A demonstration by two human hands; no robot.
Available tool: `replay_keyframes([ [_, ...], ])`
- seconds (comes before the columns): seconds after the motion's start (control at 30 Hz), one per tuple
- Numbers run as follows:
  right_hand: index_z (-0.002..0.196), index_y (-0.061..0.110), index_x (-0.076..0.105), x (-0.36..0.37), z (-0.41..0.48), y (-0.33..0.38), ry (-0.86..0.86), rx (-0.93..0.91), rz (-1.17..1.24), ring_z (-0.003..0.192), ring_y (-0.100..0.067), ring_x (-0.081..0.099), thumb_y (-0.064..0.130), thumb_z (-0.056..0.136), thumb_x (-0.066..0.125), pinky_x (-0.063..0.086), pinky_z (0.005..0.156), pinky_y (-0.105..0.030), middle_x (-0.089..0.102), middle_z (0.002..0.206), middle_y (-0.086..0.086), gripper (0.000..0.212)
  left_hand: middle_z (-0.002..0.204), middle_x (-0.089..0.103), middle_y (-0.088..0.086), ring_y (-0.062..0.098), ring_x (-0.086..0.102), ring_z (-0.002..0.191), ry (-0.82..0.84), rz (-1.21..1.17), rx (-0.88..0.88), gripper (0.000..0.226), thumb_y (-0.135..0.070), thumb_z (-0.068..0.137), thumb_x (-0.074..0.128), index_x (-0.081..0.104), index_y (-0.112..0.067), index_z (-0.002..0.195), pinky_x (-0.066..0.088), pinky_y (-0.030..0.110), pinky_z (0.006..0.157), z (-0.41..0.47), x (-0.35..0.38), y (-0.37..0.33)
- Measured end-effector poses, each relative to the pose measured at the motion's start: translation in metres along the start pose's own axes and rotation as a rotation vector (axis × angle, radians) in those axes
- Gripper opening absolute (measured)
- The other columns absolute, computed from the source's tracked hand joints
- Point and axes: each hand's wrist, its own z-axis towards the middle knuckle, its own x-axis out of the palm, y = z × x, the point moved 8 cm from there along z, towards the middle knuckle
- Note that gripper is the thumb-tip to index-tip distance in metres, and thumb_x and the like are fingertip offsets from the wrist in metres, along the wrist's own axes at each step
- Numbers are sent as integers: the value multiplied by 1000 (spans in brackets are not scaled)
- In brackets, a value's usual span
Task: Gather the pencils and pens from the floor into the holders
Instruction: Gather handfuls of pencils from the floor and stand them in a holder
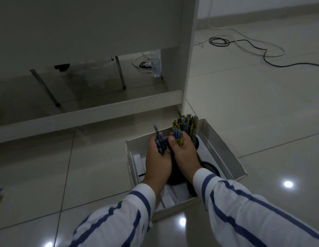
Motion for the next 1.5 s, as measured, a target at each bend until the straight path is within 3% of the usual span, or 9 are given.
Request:
replay_keyframes([
  [0.07, 95, 23, 57, -1, 1, 0, 7, -8, 11, 98, -23, 64, 21, 94, 54, 52, 93, -46, 65, 100, -10, 4, 105, 52, -26, -11, 50, 97, -6, -24, -16, 49, -1, 92, 51, 37, -39, 120, 42, 22, 95, -2, -1, -1],
  [0.27, 94, 23, 61, 0, -1, 1, 19, 18, 95, 100, -29, 64, 31, 81, 60, 51, 94, -49, 66, 100, -13, 16, 126, 52, -2, 8, 54, 114, -8, -97, 45, 64, 6, 91, 47, 30, -41, 132, 46, 29, 99, 1, -7, -14],
  [0.5, 90, 19, 62, 5, -3, 8, 20, -6, 176, 86, -14, 63, 29, 97, 50, 51, 78, -28, 66, 87, 0, 18, 113, 59, -3, 14, 57, 109, -49, -53, 108, 29, -27, 100, 41, 43, -31, 129, 48, 31, 94, 8, -18, -23],
  [0.63, 77, 11, 55, 3, -2, 10, -39, -17, 141, 65, -1, 52, 30, 99, 44, 44, 65, -16, 54, 71, 0, 32, 102, 64, 1, 20, 60, 102, -148, -64, -24, 37, -48, 99, 32, 62, -27, 92, 48, 42, 96, 12, -29, -5],
  [0.77, 68, 12, 54, -1, 0, 12, -83, -31, 127, 63, 2, 51, 31, 99, 43, 42, 62, -7, 53, 69, 0, 38, 93, 65, 1, 16, 61, 87, -134, -305, -337, 52, -57, 95, 33, 66, -16, 98, 48, 31, 73, 12, -26, 12],
  [1.03, 77, -1, 65, 12, 1, 14, -44, 101, 200, 65, -9, 61, 31, 98, 44, 50, 63, -18, 63, 69, -3, 44, 109, 68, 6, 20, 65, 95, -43, -476, -482, 51, -64, 87, 46, 60, -22, 112, 47, 28, 67, 16, -13, 22],
  [1.13, 69, 6, 62, 16, -2, 11, -18, 66, 100, 69, -15, 54, 13, 92, 52, 43, 69, -27, 58, 69, -6, 26, 98, 71, 10, 23, 66, 87, 18, -571, -559, 51, -64, 87, 45, 72, -21, 86, 51, 33, 70, 12, -4, 22],
  [1.33, 91, 21, 58, 20, -7, -1, 49, 14, -6, 80, -3, 58, 7, 91, 53, 47, 72, -13, 60, 86, 6, 15, 100, 69, 14, 30, 66, 95, -24, -516, -581, 63, -75, 81, 38, 64, -17, 88, 52, 44, 88, 24, -9, 23],
  [1.5, 79, 28, 59, 21, -9, 2, 18, -56, -74, 86, -15, 58, 31, 92, 51, 48, 79, -30, 58, 88, -1, 15, 78, 66, 10, 25, 63, 72, 5, -493, -648, 57, -67, 85, 42, 63, -15, 76, 52, 32, 68, 27, -7, 22],
])
